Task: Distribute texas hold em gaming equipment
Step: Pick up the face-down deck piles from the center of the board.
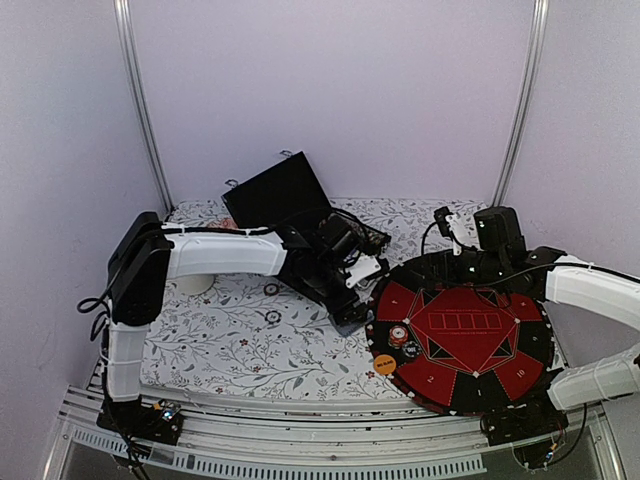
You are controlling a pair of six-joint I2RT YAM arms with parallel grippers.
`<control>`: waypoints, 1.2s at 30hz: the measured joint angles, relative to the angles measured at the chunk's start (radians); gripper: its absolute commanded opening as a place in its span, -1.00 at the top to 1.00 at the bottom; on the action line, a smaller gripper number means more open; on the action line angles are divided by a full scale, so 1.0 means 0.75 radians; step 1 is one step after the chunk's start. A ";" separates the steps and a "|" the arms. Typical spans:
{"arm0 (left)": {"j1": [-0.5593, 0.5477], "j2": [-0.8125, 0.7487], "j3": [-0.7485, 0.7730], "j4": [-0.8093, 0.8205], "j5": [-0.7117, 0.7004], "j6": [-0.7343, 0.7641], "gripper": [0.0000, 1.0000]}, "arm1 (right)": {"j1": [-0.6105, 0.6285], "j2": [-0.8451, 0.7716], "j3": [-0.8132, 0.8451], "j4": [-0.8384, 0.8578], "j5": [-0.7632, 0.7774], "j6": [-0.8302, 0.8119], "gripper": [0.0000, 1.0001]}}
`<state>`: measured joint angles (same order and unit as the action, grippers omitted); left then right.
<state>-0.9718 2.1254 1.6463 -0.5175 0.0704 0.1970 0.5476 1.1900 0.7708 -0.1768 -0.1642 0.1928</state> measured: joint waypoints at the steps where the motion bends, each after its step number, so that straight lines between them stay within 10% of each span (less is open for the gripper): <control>1: -0.005 -0.008 -0.004 0.000 -0.001 -0.005 -0.97 | 0.000 -0.003 0.000 0.000 -0.001 0.000 -0.98; 36: -0.021 0.034 -0.076 0.039 -0.068 -0.024 -0.96 | 0.000 -0.017 -0.015 -0.024 -0.009 -0.014 -0.98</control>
<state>-0.9878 2.1506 1.5890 -0.4881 0.0193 0.1787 0.5476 1.1770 0.7593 -0.1947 -0.1711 0.1825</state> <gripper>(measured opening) 0.983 0.990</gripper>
